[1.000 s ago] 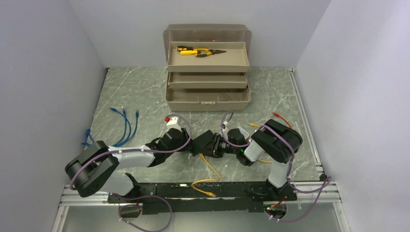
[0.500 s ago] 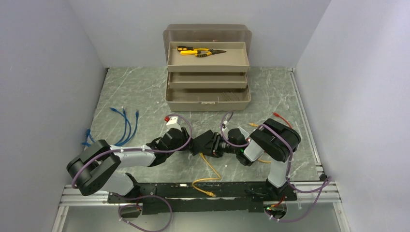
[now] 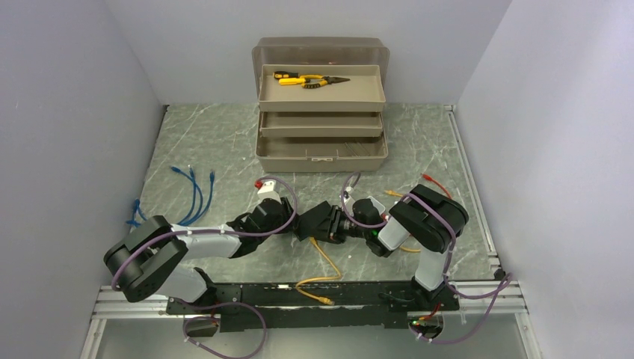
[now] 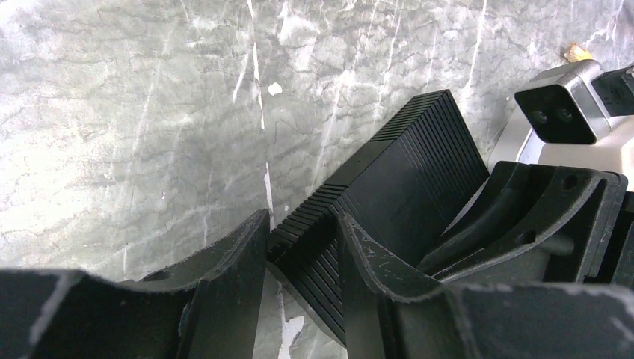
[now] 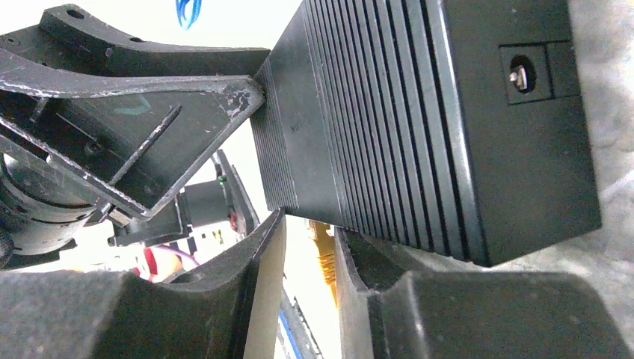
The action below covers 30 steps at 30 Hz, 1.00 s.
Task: Pull the plug from the switch port
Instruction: Pull the connector from the switch port.
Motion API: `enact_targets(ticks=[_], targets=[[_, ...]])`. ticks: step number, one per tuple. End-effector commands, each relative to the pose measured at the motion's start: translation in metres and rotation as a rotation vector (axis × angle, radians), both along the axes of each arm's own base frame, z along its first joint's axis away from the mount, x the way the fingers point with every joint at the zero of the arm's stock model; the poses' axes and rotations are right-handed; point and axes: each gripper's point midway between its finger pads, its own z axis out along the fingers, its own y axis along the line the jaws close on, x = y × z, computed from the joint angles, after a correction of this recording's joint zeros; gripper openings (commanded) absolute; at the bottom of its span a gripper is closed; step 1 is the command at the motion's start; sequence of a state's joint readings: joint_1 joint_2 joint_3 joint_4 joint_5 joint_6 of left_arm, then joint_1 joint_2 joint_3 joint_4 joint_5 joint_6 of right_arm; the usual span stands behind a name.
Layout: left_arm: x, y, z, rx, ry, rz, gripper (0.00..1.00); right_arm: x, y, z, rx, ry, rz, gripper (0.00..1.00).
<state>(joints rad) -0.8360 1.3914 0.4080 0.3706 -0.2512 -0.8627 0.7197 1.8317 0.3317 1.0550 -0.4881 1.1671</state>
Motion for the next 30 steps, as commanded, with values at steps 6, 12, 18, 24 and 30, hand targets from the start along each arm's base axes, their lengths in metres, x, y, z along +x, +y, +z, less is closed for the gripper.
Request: enact_targets(ticks=[6, 12, 18, 24, 30], targets=[[-0.048, 0.028, -0.057, 0.170, 0.204, -0.061, 0.42, -0.018, -0.019, -0.034, -0.129, 0.050, 0.020, 0.31], [-0.047, 0.026, -0.057, 0.168, 0.207, -0.064, 0.42, -0.020, -0.019, -0.035, -0.121, 0.054, 0.027, 0.24], [-0.047, 0.026, -0.059, 0.170, 0.210, -0.064, 0.42, -0.022, -0.019, -0.034, -0.126, 0.041, 0.050, 0.39], [-0.047, 0.026, -0.059, 0.170, 0.208, -0.063, 0.42, -0.024, -0.024, -0.037, -0.173, 0.019, 0.071, 0.37], [-0.047, 0.026, -0.061, 0.172, 0.211, -0.065, 0.42, -0.029, -0.029, -0.039, -0.197, 0.005, 0.092, 0.32]])
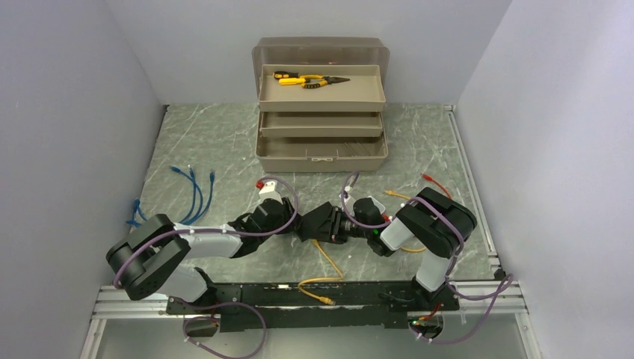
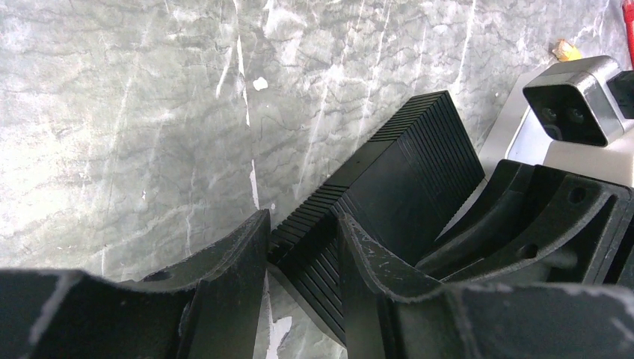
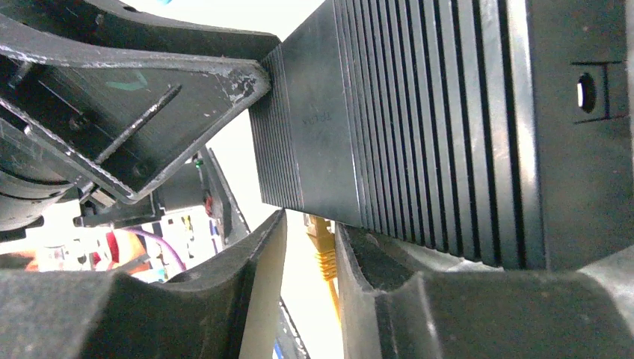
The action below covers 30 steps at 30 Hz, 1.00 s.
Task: Pull the plug from the switch port
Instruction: Pull the connector from the switch port.
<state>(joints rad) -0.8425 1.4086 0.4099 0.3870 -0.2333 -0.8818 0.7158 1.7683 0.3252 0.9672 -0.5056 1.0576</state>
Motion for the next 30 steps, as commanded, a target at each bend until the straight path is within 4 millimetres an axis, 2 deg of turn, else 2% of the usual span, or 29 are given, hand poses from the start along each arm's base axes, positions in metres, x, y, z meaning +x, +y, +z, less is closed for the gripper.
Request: enact_targets(ticks=[1, 10, 14, 17, 18, 21, 27, 30], targets=[[-0.045, 0.032, -0.059, 0.195, 0.195, -0.058, 0.42, -0.023, -0.023, -0.040, -0.156, 0.068, 0.035, 0.31], [-0.045, 0.031, -0.060, 0.194, 0.199, -0.061, 0.42, -0.024, -0.024, -0.043, -0.162, 0.081, 0.032, 0.24], [-0.045, 0.028, -0.058, 0.182, 0.193, -0.070, 0.42, -0.022, -0.024, -0.044, -0.166, 0.086, 0.026, 0.16], [-0.045, 0.027, -0.056, 0.167, 0.182, -0.076, 0.42, -0.022, -0.023, -0.045, -0.163, 0.088, 0.034, 0.00], [-0.045, 0.026, -0.054, 0.159, 0.173, -0.077, 0.42, -0.022, -0.023, -0.045, -0.159, 0.089, 0.037, 0.00], [-0.042, 0.024, -0.041, 0.124, 0.124, -0.079, 0.44, -0.023, -0.022, -0.044, -0.149, 0.086, 0.044, 0.00], [-0.030, 0.024, 0.007, 0.016, -0.072, -0.071, 0.60, -0.023, -0.025, -0.037, -0.133, 0.073, 0.053, 0.00], [-0.029, 0.024, 0.025, 0.000, -0.162, -0.103, 0.67, -0.025, -0.027, -0.035, -0.125, 0.079, 0.066, 0.00]])
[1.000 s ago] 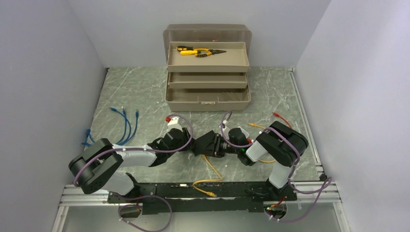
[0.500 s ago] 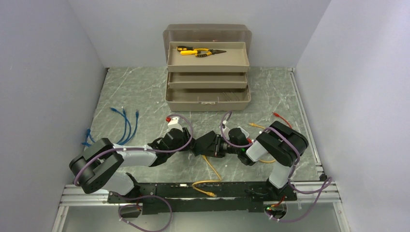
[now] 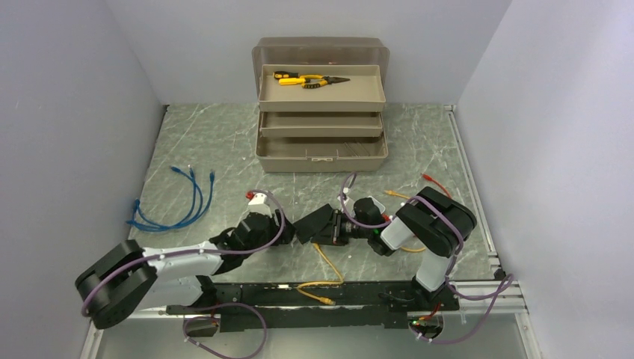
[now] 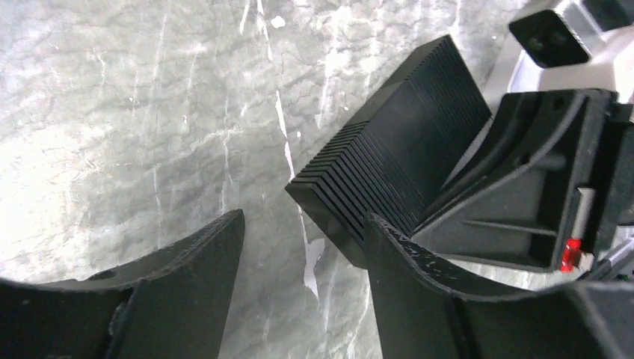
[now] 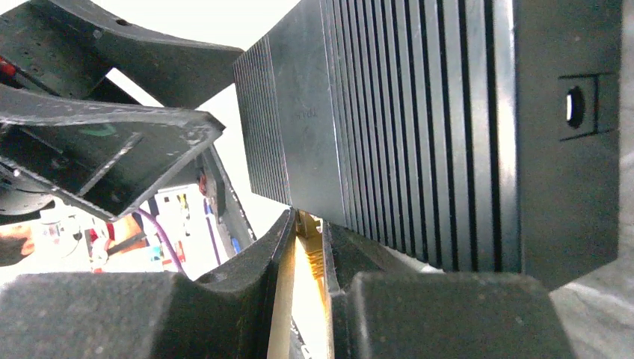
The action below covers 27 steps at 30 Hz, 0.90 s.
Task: Pull the plug from the switch port
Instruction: Pull the connector from the switch port.
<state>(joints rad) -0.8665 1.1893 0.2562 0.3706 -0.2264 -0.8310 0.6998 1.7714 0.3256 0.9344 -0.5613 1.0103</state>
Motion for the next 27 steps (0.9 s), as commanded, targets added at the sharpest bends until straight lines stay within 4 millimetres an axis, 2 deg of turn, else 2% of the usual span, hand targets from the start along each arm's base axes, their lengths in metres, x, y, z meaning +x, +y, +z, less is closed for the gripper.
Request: enact_targets(ticks=[1, 9, 14, 19, 22, 24, 27], targets=[[0.001, -0.001, 0.023, 0.007, -0.131, -0.063, 0.68, -0.019, -0.023, -0.030, -0.114, 0.082, 0.016, 0.00], [-0.014, -0.022, 0.031, 0.132, -0.249, -0.195, 0.73, -0.020, -0.022, -0.025, -0.097, 0.107, 0.023, 0.00], [-0.017, -0.028, 0.016, 0.274, -0.208, -0.208, 0.73, -0.019, -0.021, -0.019, -0.095, 0.093, 0.026, 0.00], [-0.018, -0.029, 0.019, 0.228, -0.187, -0.160, 0.74, -0.022, -0.030, -0.014, -0.131, 0.056, 0.027, 0.00], [-0.018, -0.022, 0.033, 0.161, -0.201, -0.105, 0.77, -0.018, -0.037, 0.000, -0.174, -0.018, 0.018, 0.00], [-0.016, -0.015, 0.051, 0.105, -0.223, -0.053, 0.81, -0.013, -0.045, 0.011, -0.231, -0.086, 0.004, 0.00], [-0.017, -0.008, 0.090, -0.022, -0.292, -0.019, 0.88, -0.003, -0.055, 0.036, -0.305, -0.207, -0.024, 0.00]])
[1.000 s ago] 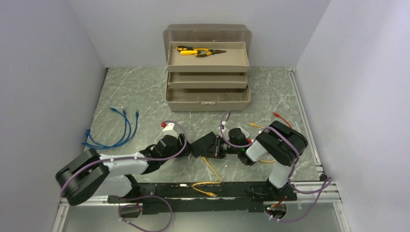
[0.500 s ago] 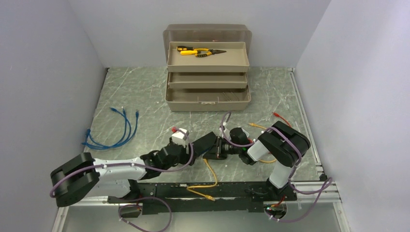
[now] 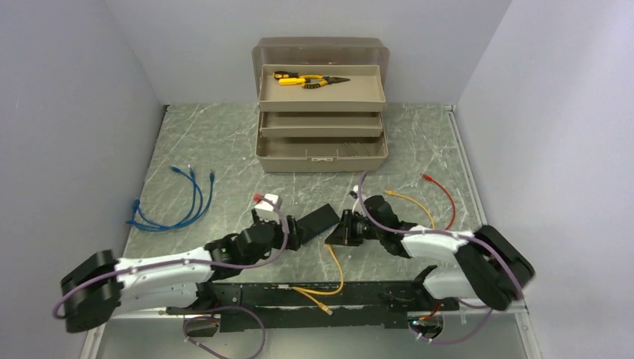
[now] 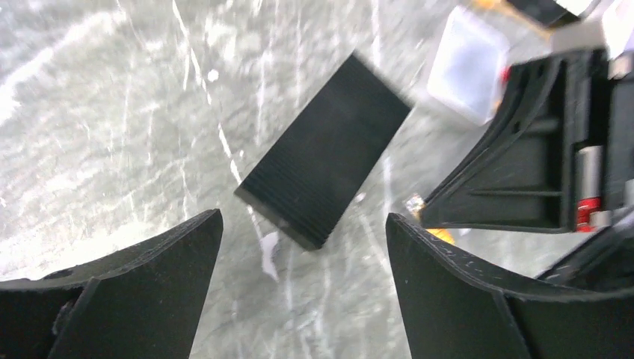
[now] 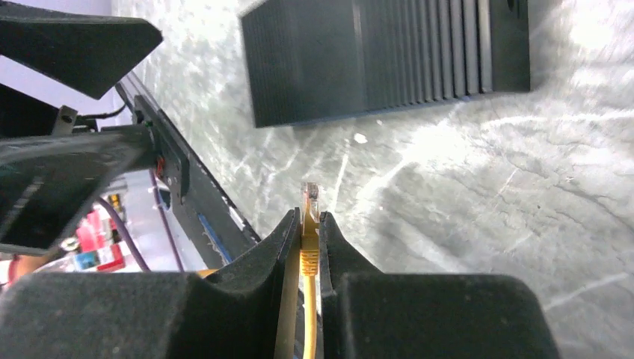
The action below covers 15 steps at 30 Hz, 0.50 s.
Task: Pull the plug from the switch port
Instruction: Pull the connector from the switch port, then place the connector at the center of the board.
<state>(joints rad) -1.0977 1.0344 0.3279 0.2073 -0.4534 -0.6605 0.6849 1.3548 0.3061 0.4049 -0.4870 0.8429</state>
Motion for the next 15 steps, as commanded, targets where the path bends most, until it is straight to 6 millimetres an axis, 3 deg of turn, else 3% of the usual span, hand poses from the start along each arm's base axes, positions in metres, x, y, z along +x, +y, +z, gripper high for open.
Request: enact_targets(ticks=[1, 5, 10, 15], targets=[[0.004, 0.009, 0.060, -0.212, -0.097, 0.066, 0.91, 0.017, -0.023, 0.025, -0.171, -0.184, -0.033, 0.00], [-0.013, 0.002, 0.113, -0.335, -0.215, -0.087, 0.99, 0.029, -0.032, 0.076, -0.197, -0.347, -0.064, 0.00], [-0.059, -0.025, 0.172, -0.453, -0.372, -0.436, 0.99, 0.040, -0.033, 0.149, -0.140, -0.530, -0.101, 0.00], [-0.082, -0.057, 0.184, -0.429, -0.352, -0.653, 0.99, 0.041, -0.019, 0.209, 0.038, -0.605, -0.136, 0.00]])
